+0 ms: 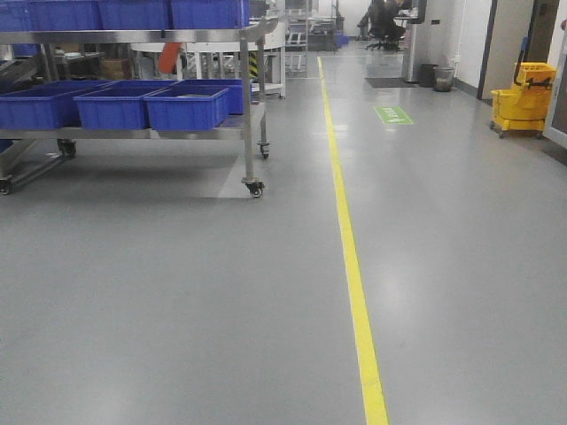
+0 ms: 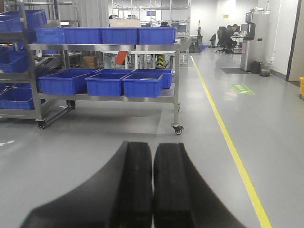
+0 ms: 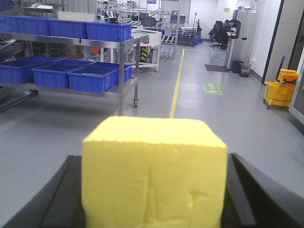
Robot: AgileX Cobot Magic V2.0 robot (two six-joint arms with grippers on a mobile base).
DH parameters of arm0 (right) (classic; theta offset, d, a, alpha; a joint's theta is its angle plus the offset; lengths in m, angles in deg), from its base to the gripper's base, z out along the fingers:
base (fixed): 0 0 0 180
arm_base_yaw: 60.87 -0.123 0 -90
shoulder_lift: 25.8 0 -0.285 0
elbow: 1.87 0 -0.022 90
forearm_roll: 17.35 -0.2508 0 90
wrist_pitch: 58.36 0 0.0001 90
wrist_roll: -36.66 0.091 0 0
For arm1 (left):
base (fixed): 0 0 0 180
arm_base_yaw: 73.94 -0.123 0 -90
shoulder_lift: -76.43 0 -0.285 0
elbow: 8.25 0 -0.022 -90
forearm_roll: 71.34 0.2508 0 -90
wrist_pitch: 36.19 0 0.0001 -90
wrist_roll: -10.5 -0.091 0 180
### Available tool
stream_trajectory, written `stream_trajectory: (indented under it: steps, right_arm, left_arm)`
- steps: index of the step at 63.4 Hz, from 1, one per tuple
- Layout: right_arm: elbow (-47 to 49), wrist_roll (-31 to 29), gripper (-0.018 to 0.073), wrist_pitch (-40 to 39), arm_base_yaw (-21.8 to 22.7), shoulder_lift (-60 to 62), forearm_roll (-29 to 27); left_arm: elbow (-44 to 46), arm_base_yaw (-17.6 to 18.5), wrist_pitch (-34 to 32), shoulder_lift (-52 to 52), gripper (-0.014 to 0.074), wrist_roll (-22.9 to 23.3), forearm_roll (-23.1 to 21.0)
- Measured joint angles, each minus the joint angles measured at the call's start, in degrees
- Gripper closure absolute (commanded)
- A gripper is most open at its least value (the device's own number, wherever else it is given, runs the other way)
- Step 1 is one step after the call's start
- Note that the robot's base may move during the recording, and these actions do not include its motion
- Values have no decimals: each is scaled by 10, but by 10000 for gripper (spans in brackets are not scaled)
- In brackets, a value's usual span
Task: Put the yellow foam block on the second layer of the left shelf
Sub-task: 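Drive the base away from the table holding the cube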
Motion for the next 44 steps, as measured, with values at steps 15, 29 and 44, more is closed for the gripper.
stream_trajectory:
  steps: [15,29,44]
  right_arm:
    - [0,0,31,0,0,0,0]
    - [0,0,31,0,0,0,0]
    - [0,0,31,0,0,0,0]
  left_arm:
    - [0,0,0,0,473,0,0]
    - [0,0,0,0,473,0,0]
    - [0,0,0,0,473,0,0]
